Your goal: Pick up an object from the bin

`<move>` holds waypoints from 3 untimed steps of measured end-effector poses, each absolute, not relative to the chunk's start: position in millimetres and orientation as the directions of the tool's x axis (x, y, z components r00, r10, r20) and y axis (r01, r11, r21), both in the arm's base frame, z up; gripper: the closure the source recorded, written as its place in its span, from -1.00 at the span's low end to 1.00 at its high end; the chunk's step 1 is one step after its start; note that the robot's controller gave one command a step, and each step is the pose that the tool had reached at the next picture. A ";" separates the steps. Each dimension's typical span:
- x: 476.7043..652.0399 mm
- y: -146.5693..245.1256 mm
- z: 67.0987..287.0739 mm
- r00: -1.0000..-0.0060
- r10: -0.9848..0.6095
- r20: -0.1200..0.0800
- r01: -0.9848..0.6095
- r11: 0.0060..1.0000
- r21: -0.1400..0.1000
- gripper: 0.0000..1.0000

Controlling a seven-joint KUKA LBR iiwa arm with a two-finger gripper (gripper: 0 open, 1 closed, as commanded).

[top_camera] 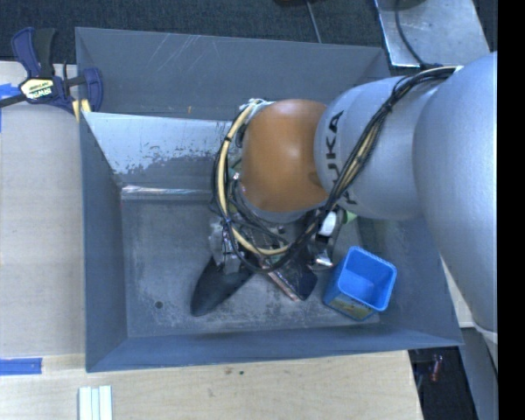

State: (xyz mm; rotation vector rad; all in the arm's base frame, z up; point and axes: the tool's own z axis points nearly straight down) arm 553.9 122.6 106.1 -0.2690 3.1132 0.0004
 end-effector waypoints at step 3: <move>536.2 101.2 72.1 -0.981 -0.192 -0.024 -0.192 0.981 -0.002 1.00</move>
Offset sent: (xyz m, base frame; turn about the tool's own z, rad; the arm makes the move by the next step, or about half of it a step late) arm -0.0130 -0.0269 -0.0361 -0.0158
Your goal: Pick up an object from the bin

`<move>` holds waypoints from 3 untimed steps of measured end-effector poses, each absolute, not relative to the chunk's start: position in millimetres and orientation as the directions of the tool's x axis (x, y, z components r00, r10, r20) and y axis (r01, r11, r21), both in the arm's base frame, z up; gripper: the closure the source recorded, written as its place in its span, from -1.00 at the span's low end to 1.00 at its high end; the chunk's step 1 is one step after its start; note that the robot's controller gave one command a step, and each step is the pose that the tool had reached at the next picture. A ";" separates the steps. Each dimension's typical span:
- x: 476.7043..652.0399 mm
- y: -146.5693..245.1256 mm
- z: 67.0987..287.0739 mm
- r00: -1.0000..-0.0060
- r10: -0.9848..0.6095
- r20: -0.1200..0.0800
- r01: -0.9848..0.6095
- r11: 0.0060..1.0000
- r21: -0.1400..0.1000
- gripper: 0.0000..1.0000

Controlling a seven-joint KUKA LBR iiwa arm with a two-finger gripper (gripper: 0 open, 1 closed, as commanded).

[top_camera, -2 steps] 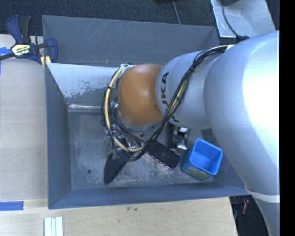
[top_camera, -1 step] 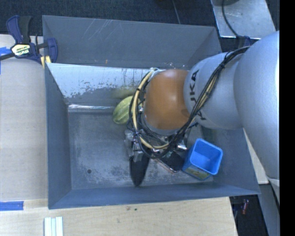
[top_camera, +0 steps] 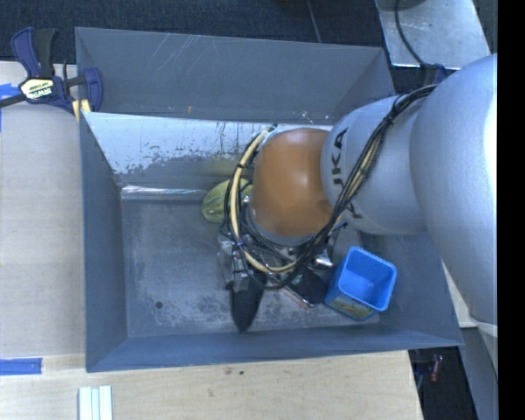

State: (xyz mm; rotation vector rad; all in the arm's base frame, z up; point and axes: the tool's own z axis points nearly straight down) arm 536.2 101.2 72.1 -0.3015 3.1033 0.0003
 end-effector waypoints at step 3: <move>563.4 124.0 113.5 -0.935 -0.352 -0.043 -0.352 0.936 -0.004 -1.00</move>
Offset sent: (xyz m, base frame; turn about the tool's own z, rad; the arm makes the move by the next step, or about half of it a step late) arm 0.0038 0.0086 0.0186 -0.0364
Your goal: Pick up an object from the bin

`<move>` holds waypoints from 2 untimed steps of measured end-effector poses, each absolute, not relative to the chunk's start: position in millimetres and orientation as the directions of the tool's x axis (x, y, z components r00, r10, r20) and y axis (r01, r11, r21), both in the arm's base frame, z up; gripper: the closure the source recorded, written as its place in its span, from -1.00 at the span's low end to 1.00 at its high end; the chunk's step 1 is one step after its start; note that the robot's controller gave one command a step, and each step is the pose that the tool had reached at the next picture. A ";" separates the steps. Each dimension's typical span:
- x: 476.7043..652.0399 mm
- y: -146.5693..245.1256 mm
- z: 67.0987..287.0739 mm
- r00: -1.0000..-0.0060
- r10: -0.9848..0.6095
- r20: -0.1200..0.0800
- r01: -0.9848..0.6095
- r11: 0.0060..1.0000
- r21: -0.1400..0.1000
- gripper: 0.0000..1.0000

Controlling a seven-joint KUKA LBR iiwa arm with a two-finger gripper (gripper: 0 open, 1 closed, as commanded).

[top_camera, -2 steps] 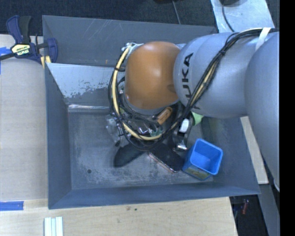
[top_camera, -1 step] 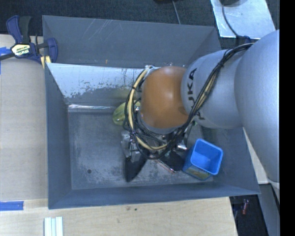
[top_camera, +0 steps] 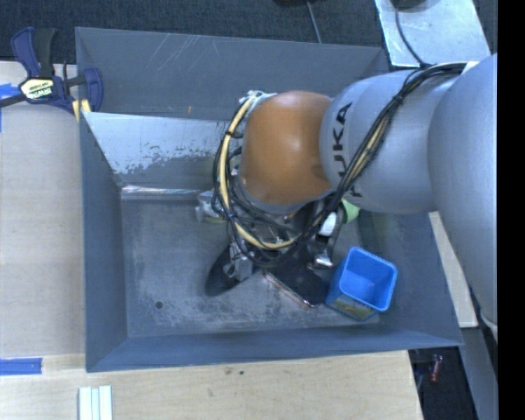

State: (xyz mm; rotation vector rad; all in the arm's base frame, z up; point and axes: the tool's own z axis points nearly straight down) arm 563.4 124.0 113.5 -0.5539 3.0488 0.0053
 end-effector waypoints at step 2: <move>550.1 93.6 79.7 -0.830 -0.556 -0.040 -0.556 0.831 -0.014 -1.00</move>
Offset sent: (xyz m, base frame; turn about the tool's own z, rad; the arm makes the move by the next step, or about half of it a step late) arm -0.0139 -0.0299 -0.0339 -0.2382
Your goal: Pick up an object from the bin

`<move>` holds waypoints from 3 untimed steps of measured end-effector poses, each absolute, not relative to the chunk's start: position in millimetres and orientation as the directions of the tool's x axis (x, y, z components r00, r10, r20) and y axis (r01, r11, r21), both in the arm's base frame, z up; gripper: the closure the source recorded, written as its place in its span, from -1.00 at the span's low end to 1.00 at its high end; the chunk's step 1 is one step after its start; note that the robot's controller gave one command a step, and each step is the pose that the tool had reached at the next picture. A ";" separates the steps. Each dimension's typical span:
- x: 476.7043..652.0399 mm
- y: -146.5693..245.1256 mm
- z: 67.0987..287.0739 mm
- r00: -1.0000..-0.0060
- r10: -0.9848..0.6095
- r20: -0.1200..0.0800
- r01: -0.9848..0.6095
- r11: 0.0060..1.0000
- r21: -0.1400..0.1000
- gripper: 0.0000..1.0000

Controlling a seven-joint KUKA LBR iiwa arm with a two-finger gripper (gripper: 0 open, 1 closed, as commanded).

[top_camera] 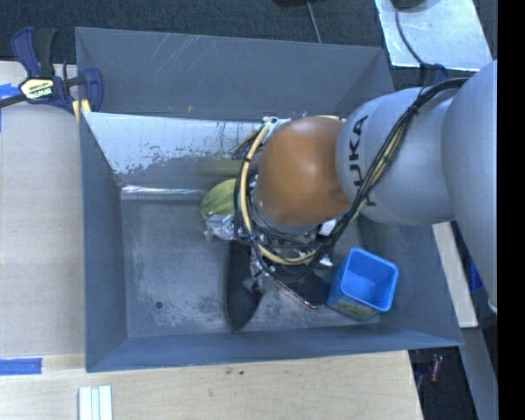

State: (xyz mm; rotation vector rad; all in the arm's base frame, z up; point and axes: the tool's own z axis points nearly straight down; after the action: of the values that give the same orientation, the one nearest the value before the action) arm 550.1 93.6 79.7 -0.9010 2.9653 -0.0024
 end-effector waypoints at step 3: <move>561.5 54.4 80.3 -0.956 -0.289 -0.051 -0.289 0.957 -0.002 1.00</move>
Offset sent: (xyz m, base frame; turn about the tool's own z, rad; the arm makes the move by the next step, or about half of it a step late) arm 0.0000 0.0000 0.0000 0.0000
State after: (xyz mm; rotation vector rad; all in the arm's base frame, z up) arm 561.5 54.4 80.3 -0.4523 3.0575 0.0090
